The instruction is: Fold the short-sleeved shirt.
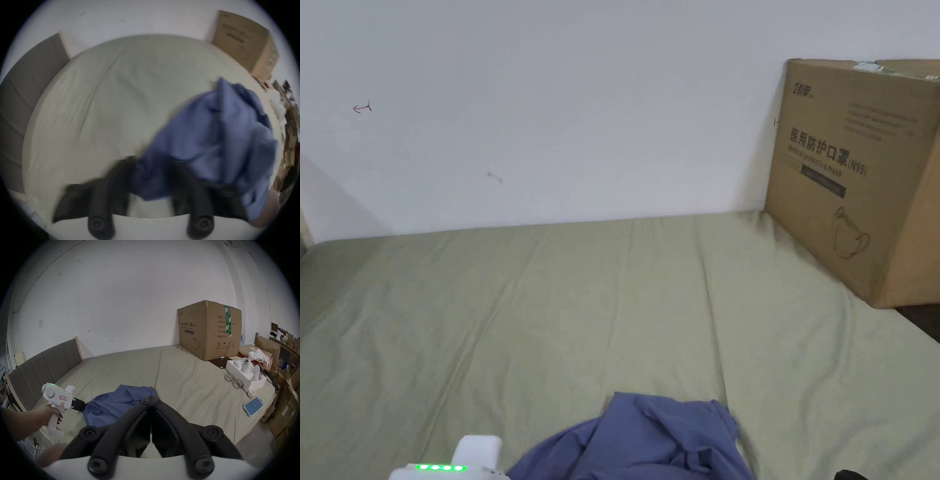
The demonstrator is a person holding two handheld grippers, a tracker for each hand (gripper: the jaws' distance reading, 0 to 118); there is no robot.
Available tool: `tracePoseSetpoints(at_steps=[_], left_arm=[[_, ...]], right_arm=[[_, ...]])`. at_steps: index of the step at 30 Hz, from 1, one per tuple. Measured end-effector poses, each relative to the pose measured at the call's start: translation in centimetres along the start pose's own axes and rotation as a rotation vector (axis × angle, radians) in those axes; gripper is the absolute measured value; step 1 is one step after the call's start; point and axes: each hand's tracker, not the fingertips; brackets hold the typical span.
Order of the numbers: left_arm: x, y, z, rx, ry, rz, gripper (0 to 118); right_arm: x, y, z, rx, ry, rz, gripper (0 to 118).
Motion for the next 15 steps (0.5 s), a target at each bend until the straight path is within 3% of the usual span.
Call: tracePoseSetpoints(at_steps=[3,5,7,9,10,12,13,15], left_arm=[[1.8,-1.0,1.2,-0.003,-0.140,-0.054,3],[2.2,-1.0,2.0,0.036,-0.102,-0.077,3],[1.2,-1.0,4.2,0.124,-0.092,-0.020,3],[-0.1,-1.1,6.1,0.171,-0.141,0.082,3],[-0.8,-1.2,7.1,0.195,-0.163,0.124,3],[-1.8,-1.6,8.7,0.227,-0.189,0.167,3],[-2.1,-1.7,9.1,0.232,-0.192,0.174,3],[-2.5,-1.9,9.6,0.228,-0.189,0.170,3]], right_arm=[[0.6,1.4,-2.6,-0.028,0.069,-0.014,0],[1.5,3.6,-5.9,-0.078,0.135,-0.038,0],[2.6,6.4,-11.0,-0.235,0.229,-0.123,0],[2.8,8.7,-16.8,-0.433,0.188,-0.202,0],[2.9,9.6,-20.3,-0.544,0.171,-0.230,11],[2.9,9.4,-26.4,-0.704,0.148,-0.273,96],[2.7,9.1,-29.5,-0.789,0.100,-0.280,118],[1.9,9.5,-36.4,-0.883,0.050,-0.304,117]])
